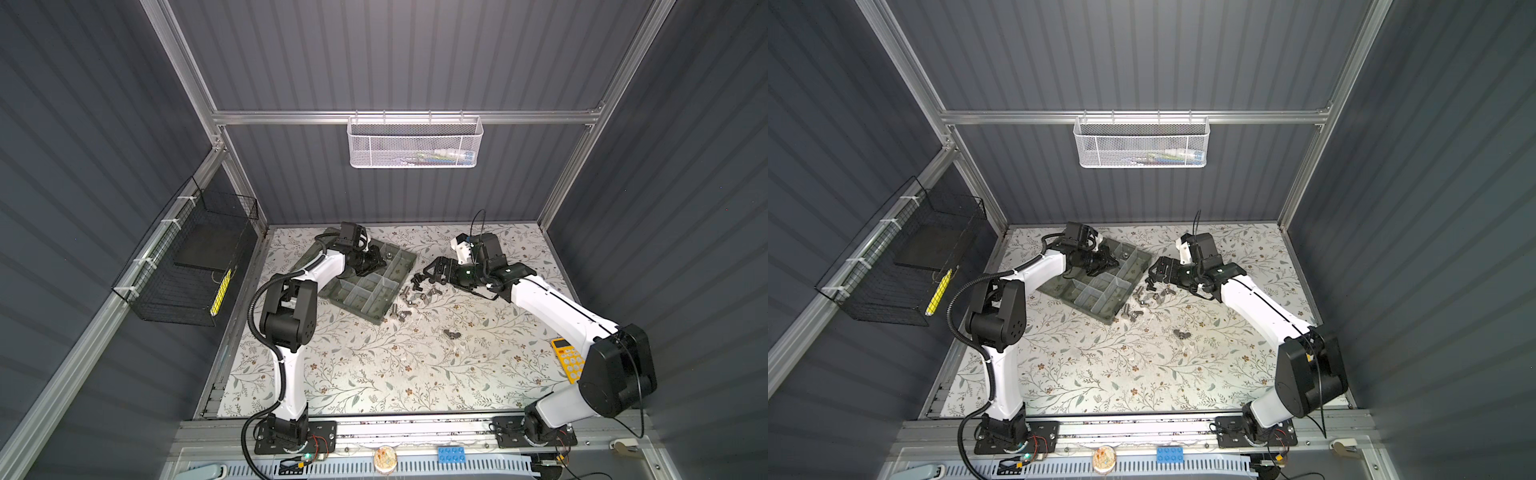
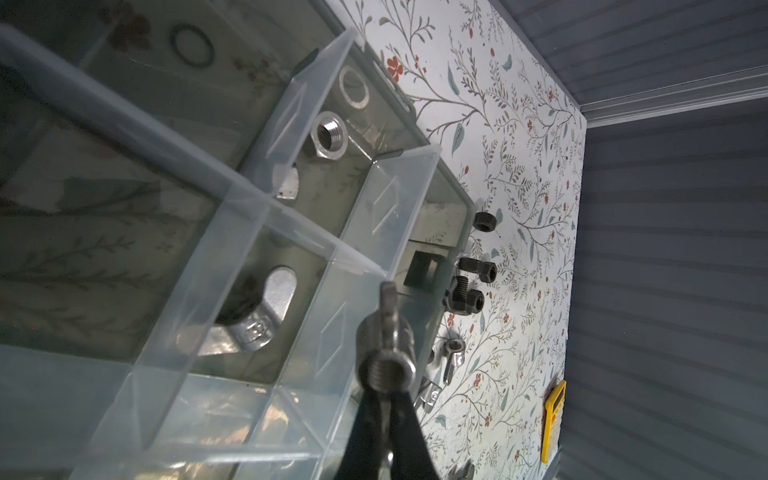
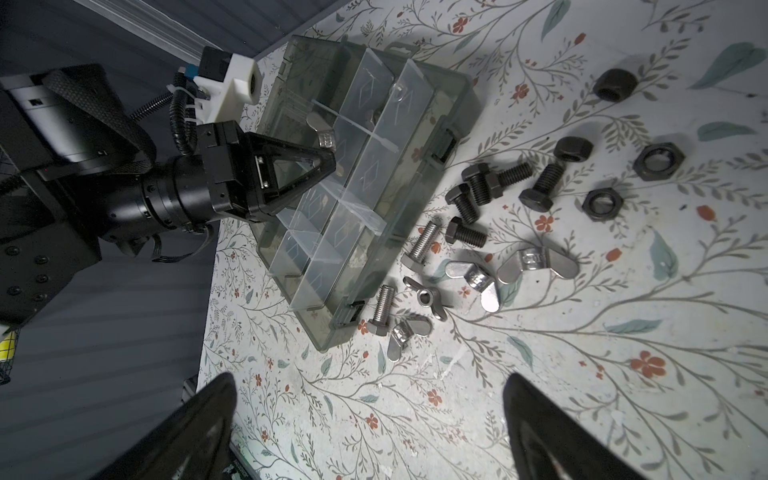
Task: Sort the screws and nuts into containers
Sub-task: 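Lift the wing nut with the left gripper and carry it over the box, then open the left gripper over a box compartment while the right gripper nears the pile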
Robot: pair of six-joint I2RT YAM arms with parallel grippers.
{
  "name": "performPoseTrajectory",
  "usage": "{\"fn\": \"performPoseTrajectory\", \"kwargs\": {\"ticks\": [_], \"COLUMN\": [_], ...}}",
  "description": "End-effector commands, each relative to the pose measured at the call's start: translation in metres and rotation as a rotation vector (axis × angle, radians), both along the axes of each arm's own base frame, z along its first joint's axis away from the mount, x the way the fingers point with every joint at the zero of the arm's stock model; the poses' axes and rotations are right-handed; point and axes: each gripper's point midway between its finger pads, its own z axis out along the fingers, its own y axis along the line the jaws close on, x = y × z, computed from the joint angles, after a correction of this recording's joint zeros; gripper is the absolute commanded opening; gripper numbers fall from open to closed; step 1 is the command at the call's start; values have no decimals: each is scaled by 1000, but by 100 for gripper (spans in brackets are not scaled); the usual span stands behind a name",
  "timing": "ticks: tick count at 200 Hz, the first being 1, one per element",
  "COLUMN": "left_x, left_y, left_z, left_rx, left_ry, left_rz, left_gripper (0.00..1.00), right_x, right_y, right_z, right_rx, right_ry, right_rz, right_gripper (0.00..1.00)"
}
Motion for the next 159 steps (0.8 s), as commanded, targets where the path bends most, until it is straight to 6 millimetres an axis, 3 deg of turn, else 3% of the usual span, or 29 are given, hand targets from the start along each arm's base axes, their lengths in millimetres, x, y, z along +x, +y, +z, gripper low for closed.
{"fn": "performPoseTrajectory", "kwargs": {"ticks": [1, 29, 64, 90, 159], "left_x": [-4, -6, -7, -9, -11], "left_y": [8, 10, 13, 13, 17], "left_z": [-16, -28, -31, -30, -4], "left_rx": [6, 2, 19, 18, 29], "left_ry": [31, 59, 63, 66, 19], "left_rz": [-9, -17, -16, -15, -15], "left_gripper": [0, 0, 22, 24, 39], "right_x": [-1, -2, -3, -2, -5], "right_y": [1, 4, 4, 1, -1], "right_z": [-5, -9, -11, -13, -10], "right_rx": [5, 10, 1, -18, -26], "right_ry": [8, 18, 19, 26, 13], "right_rz": [-6, -6, -3, -16, -9], "right_gripper": [99, 99, 99, 99, 99]}}
